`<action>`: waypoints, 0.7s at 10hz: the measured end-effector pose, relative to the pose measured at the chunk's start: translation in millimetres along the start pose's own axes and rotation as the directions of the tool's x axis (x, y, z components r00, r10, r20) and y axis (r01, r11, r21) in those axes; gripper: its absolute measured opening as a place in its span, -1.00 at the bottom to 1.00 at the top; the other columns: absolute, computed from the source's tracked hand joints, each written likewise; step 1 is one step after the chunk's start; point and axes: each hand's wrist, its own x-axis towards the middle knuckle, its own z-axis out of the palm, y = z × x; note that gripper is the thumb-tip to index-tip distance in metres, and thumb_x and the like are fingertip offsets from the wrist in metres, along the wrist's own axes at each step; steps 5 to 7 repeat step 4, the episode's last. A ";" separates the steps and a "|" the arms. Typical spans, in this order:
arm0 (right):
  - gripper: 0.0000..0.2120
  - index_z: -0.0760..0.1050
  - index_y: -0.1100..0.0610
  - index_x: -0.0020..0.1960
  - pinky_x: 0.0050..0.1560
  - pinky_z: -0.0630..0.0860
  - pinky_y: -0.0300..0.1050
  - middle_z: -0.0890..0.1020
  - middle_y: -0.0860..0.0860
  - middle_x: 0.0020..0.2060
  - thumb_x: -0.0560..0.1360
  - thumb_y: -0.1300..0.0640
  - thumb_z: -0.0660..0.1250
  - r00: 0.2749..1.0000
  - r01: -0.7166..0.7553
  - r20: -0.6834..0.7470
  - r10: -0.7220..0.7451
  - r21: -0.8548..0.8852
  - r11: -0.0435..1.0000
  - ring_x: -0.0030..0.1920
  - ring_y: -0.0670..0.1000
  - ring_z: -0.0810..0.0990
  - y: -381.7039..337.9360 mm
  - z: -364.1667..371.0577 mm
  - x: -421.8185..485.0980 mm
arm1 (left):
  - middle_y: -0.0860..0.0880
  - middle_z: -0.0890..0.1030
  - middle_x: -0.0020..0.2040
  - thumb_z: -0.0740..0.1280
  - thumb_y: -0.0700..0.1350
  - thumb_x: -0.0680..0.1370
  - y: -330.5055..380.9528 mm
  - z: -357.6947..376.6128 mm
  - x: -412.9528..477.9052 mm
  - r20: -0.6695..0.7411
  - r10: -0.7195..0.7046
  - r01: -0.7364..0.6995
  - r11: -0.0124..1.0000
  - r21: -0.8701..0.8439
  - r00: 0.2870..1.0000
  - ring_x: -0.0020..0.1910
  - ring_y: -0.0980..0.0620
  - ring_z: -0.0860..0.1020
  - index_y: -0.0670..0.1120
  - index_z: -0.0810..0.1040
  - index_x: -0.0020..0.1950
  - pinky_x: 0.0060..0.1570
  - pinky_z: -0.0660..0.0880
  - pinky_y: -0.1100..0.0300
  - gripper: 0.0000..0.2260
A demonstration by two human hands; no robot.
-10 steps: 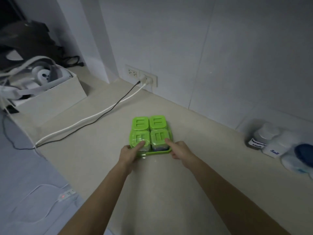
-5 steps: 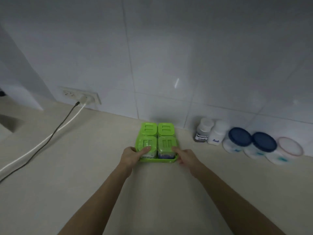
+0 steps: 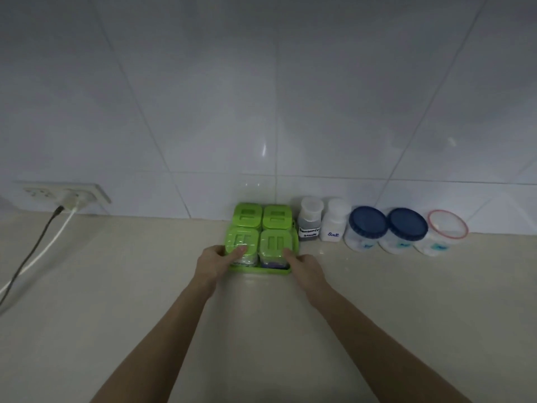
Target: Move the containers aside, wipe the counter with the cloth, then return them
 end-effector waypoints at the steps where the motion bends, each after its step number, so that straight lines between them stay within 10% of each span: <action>1: -0.51 0.60 0.25 0.04 0.04 0.45 -0.09 0.65 0.19 0.02 0.50 -0.19 0.26 0.999 -0.003 0.035 0.005 -0.037 0.999 0.06 0.15 0.60 -3.9 -5.7 -1.4 | -0.16 0.70 -0.09 0.49 0.14 0.39 1.4 2.2 -0.7 -0.001 0.012 -0.012 1.000 0.025 1.000 -0.13 -0.07 0.61 -0.20 0.66 -0.07 -0.09 0.51 0.07 -0.60; 3: -0.59 0.43 0.16 -0.18 -0.06 0.35 -0.07 0.55 0.20 -0.14 0.54 -0.20 0.17 0.988 0.153 0.066 -0.138 -0.383 0.911 -0.02 0.17 0.55 4.0 -35.7 -30.1 | -0.03 0.46 -0.41 0.29 0.12 0.55 -9.1 9.4 -38.4 -0.249 0.097 -0.070 0.991 0.116 0.963 -0.34 -0.08 0.46 -0.13 0.44 -0.35 -0.35 0.30 0.10 -0.61; 4: -0.60 0.47 0.21 0.12 0.15 0.44 -0.02 0.53 0.18 0.08 0.56 -0.13 0.19 0.978 0.192 0.053 -0.203 -0.619 0.762 0.17 0.18 0.51 22.6 -61.1 -56.8 | -0.08 0.57 -0.32 0.31 -0.09 0.55 -30.6 15.5 -71.6 -0.342 0.150 -0.104 0.983 0.149 0.928 -0.20 -0.15 0.59 -0.16 0.53 -0.23 -0.24 0.35 0.15 -0.79; 7: -0.60 0.47 0.21 0.12 0.15 0.44 -0.02 0.53 0.18 0.08 0.56 -0.13 0.19 0.978 0.192 0.053 -0.203 -0.619 0.762 0.17 0.18 0.51 22.6 -61.1 -56.8 | -0.08 0.57 -0.32 0.31 -0.09 0.55 -30.6 15.5 -71.6 -0.342 0.150 -0.104 0.983 0.149 0.928 -0.20 -0.15 0.59 -0.16 0.53 -0.23 -0.24 0.35 0.15 -0.79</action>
